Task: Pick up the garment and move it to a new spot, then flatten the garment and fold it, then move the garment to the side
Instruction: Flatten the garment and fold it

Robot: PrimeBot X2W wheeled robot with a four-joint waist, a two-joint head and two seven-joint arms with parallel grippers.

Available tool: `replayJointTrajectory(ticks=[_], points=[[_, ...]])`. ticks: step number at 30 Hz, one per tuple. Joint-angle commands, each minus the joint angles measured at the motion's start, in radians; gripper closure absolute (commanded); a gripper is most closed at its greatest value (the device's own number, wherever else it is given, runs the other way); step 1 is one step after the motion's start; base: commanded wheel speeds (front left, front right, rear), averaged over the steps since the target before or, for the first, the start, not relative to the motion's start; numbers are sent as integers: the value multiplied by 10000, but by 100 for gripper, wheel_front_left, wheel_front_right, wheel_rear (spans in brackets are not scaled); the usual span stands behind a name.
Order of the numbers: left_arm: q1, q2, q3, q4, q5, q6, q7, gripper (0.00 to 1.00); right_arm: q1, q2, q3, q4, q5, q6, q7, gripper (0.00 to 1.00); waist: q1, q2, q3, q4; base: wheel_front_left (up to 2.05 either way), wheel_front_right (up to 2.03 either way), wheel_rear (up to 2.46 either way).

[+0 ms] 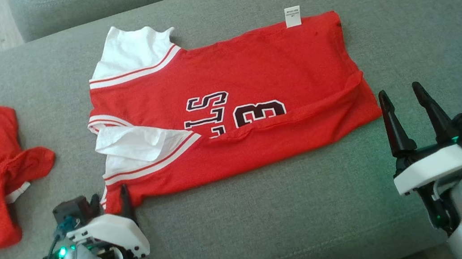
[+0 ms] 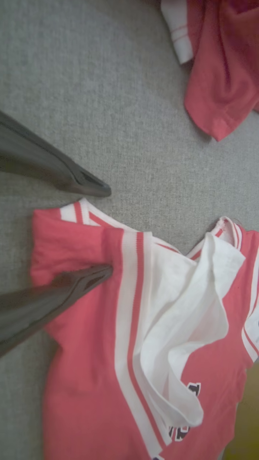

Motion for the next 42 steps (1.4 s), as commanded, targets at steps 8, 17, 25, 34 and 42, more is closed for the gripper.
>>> replayJointTrajectory(ticks=[8,17,25,34,42], points=[[-402,120,57,-214,-96,-339,-36,100,-321,281,-541,455,-169,-7,759,0,0,0,9,345,0,0,0],[189,86,-53,-3087,453,-731,-49,100,-1201,855,-1986,2258,88,-7,1731,0,0,0,210,995,0,0,0],[477,31,-449,-3949,610,-887,-50,100,-2330,997,-2898,4072,259,-7,1935,0,0,0,516,1354,0,0,0],[496,15,-461,-3892,582,-787,-50,100,-2994,857,-2050,5125,569,-7,1972,100,0,0,570,1364,0,0,0],[675,169,-328,-3389,559,-743,-51,100,-2734,263,-1360,5068,1187,-7,2103,100,0,0,61,1294,0,0,0]])
